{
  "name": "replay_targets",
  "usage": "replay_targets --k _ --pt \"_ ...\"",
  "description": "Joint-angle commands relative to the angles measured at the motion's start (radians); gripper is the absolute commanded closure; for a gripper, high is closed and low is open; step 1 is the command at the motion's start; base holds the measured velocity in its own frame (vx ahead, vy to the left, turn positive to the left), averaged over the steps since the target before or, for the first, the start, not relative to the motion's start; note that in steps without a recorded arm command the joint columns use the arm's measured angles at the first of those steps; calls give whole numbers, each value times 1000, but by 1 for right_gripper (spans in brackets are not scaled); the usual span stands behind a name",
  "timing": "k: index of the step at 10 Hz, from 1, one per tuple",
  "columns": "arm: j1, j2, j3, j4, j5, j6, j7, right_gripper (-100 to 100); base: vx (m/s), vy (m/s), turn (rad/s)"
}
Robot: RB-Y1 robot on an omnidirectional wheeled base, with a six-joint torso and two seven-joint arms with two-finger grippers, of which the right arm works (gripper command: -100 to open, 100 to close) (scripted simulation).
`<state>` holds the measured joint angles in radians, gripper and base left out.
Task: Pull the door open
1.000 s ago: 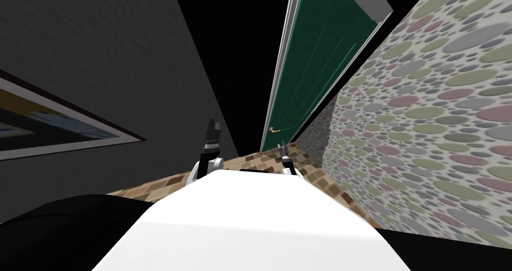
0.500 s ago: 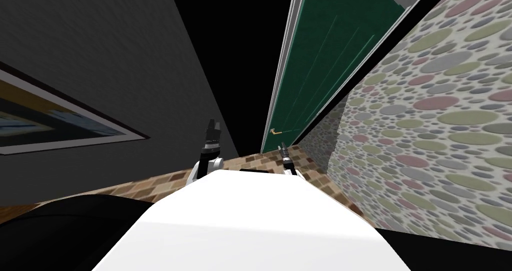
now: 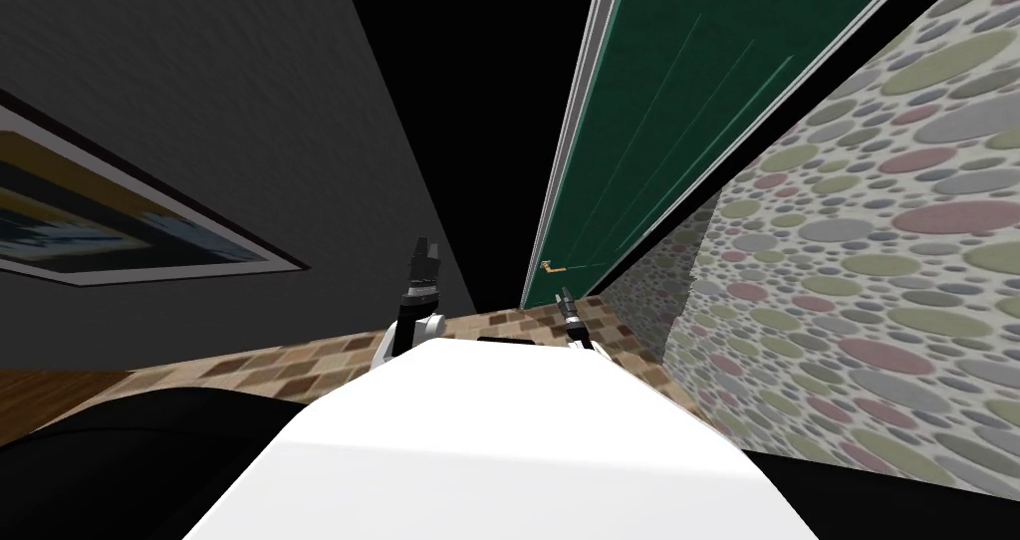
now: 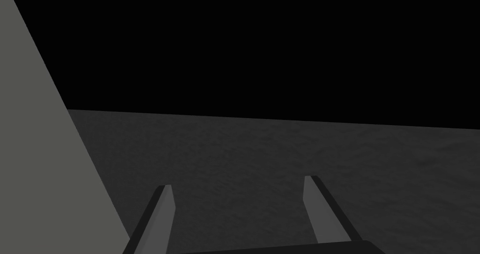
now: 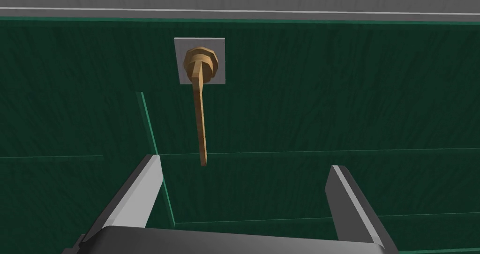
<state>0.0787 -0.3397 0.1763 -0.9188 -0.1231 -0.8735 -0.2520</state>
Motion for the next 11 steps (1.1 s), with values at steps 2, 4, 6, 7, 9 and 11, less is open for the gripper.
replay_targets --k 2,4,6,7,9,11 --pt "-14 -13 9 59 -1 -19 -14 -100 59 -66 119" --pt "-30 -25 16 116 -1 -37 -27 -100 65 -72 106" --pt "-35 -29 19 135 -2 -44 -31 -100 54 -57 82" --pt "-39 -32 21 150 -2 -48 -34 -100 28 -26 33" --pt "-49 -41 27 190 -2 -61 -43 -100 33 -39 83" --pt "-60 -49 32 227 -3 -73 -52 -100 55 -54 94"
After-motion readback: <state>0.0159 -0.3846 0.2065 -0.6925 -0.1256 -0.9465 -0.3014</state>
